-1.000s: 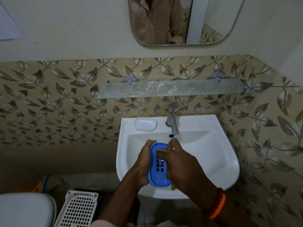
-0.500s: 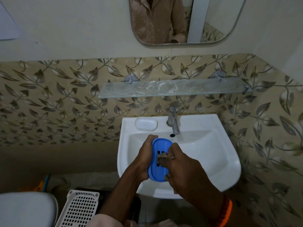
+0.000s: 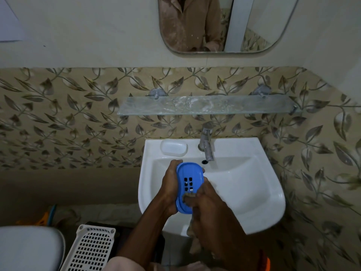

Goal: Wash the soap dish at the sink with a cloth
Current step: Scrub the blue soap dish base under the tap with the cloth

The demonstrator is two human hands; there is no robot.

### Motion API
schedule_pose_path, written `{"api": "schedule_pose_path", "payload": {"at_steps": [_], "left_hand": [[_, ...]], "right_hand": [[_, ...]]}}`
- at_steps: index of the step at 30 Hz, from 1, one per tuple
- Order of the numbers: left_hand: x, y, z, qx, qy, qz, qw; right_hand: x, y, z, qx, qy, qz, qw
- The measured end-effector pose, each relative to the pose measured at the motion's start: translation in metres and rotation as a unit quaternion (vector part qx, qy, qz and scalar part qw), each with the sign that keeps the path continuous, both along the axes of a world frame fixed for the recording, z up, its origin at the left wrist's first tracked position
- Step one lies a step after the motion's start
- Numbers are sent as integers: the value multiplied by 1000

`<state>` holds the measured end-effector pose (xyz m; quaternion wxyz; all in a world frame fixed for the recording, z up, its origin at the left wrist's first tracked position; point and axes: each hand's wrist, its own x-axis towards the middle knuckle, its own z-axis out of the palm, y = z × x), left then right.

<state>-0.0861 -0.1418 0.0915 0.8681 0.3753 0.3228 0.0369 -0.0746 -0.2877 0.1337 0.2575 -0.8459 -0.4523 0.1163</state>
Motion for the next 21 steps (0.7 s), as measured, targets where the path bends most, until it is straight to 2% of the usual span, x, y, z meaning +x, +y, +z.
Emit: {"api": "schedule_pose_path", "payload": {"at_steps": [5, 8, 13, 16, 21], "left_hand": [[0, -3, 3, -23, -39, 6, 999], [-2, -7, 7, -55, -85, 2, 995], [-2, -7, 0, -27, -102, 12, 994], [-2, -2, 0, -27, -113, 19, 993], [-2, 3, 3, 5, -105, 0, 994]], "right_hand": [[3, 2, -4, 17, 26, -1, 1000], [6, -5, -15, 13, 88, -1, 996], [16, 5, -12, 93, 185, -87, 974], [14, 11, -13, 105, 185, -94, 972], [17, 1, -20, 56, 188, -75, 978]]}}
